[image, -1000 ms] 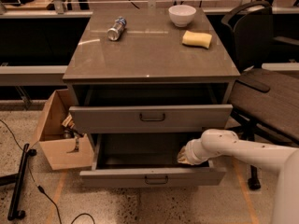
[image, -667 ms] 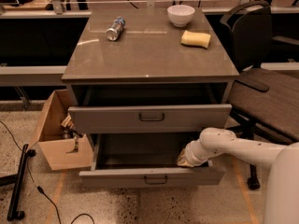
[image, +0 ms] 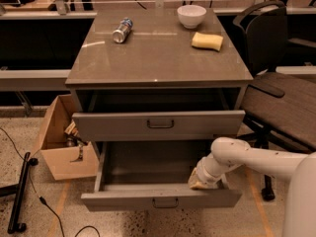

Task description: Open middle drawer

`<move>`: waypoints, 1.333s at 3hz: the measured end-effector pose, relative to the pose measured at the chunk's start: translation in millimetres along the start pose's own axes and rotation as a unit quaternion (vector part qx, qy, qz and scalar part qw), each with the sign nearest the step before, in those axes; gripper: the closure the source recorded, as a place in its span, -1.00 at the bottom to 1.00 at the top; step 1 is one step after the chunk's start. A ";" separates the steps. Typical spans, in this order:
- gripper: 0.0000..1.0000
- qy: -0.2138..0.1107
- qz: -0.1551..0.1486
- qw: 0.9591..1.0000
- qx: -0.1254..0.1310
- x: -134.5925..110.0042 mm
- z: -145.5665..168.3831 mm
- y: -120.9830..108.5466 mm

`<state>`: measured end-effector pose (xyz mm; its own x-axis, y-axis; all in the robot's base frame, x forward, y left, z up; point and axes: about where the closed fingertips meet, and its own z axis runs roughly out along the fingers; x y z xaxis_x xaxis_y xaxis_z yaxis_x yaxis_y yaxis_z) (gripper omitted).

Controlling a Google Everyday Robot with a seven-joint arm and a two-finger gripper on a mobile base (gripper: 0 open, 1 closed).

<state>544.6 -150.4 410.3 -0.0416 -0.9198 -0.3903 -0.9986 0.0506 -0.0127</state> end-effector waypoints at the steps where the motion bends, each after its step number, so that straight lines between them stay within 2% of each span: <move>1: 1.00 -0.002 0.021 0.999 -0.048 -5.8 -2.1 48.5; 2: 1.00 -0.004 0.042 0.994 -0.096 -10.8 -2.1 97.9; 3: 1.00 -0.007 0.061 0.993 -0.102 -13.2 -10.7 121.9; 4: 1.00 -0.017 0.090 0.995 -0.050 -11.7 -48.6 116.7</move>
Offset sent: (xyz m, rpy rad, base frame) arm -0.1623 0.0222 0.0118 0.0310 0.3472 -0.0092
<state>427.0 -152.7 458.1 -0.2199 -0.8860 -0.4084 -0.9735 0.1722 0.1506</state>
